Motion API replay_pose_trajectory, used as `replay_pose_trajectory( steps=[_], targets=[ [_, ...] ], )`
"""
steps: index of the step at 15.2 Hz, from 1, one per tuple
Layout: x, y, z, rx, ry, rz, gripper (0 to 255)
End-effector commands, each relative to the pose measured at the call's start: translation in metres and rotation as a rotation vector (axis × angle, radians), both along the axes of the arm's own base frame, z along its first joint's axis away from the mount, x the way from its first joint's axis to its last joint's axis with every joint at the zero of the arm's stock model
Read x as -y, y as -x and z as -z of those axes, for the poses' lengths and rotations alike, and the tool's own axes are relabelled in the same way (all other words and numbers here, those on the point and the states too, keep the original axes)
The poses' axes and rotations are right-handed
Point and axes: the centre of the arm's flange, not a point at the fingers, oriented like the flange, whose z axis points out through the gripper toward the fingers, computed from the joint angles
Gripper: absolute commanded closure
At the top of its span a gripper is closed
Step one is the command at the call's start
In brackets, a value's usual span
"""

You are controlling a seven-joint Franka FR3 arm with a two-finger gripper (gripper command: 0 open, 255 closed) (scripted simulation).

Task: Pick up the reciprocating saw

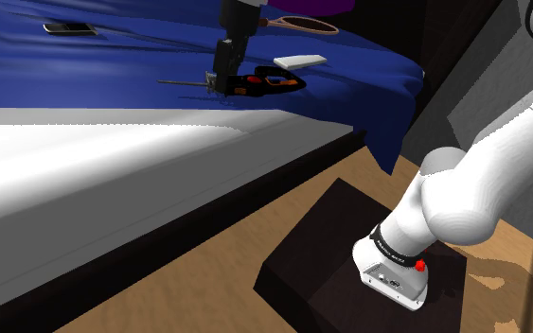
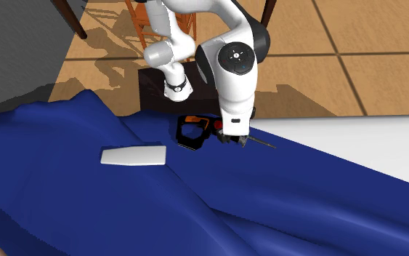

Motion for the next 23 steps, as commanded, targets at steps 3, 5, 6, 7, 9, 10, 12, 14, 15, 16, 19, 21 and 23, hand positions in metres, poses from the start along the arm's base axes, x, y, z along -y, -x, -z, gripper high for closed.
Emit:
replay_pose_trajectory(
  steps=[3, 5, 6, 7, 9, 10, 12, 14, 15, 16, 19, 21, 23],
  targets=[
    [0.0, 0.0, 0.0, 0.0, 0.0, 0.0, 255],
    [0.0, 0.0, 0.0, 0.0, 0.0, 0.0, 255],
    [0.0, 0.0, 0.0, 0.0, 0.0, 0.0, 255],
    [0.0, 0.0, 0.0, 0.0, 0.0, 0.0, 255],
    [0.0, 0.0, -0.011, 0.0, 0.0, 0.0, 255],
    [0.0, 0.0, -0.016, 0.0, 0.0, 0.0, 255],
    [0.0, 0.0, -0.027, 0.0, 0.0, 0.0, 255],
    [0.0, 0.0, -0.037, 0.0, 0.0, 0.0, 255],
    [0.0, 0.0, -0.043, 0.0, 0.0, 0.0, 255],
    [0.0, 0.0, -0.048, 0.0, 0.0, 0.0, 255],
    [0.0, 0.0, -0.064, 0.0, 0.0, 0.0, 255],
    [0.0, 0.0, -0.074, 0.0, 0.0, 0.0, 255],
    [0.0, 0.0, -0.08, 0.0, 0.0, 0.0, 255]
  ],
)
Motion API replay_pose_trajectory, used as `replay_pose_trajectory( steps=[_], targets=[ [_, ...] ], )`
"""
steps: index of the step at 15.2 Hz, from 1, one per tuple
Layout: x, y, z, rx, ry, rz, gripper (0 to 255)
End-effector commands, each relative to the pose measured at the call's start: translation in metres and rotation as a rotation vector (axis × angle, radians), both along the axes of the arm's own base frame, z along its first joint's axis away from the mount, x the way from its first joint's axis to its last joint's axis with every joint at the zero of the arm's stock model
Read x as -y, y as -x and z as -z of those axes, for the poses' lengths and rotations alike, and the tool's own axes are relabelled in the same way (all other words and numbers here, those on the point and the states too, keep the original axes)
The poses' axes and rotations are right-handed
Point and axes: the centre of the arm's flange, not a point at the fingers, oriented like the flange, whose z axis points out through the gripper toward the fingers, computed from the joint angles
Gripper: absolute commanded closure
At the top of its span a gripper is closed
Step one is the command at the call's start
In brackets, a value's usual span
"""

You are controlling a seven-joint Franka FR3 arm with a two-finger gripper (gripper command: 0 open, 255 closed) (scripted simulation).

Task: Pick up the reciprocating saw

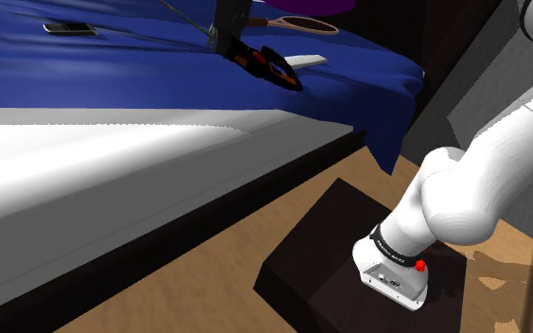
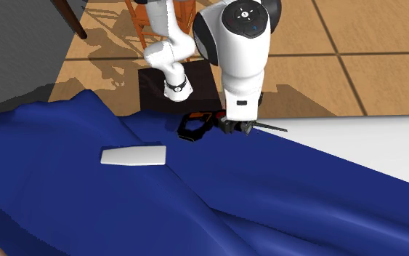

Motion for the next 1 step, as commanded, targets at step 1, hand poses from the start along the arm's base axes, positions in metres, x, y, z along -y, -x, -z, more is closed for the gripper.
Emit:
replay_pose_trajectory(
  steps=[1],
  targets=[
    [0.0006, -0.0003, -0.0026, 0.0, 0.0, 0.0, 255]
  ],
)
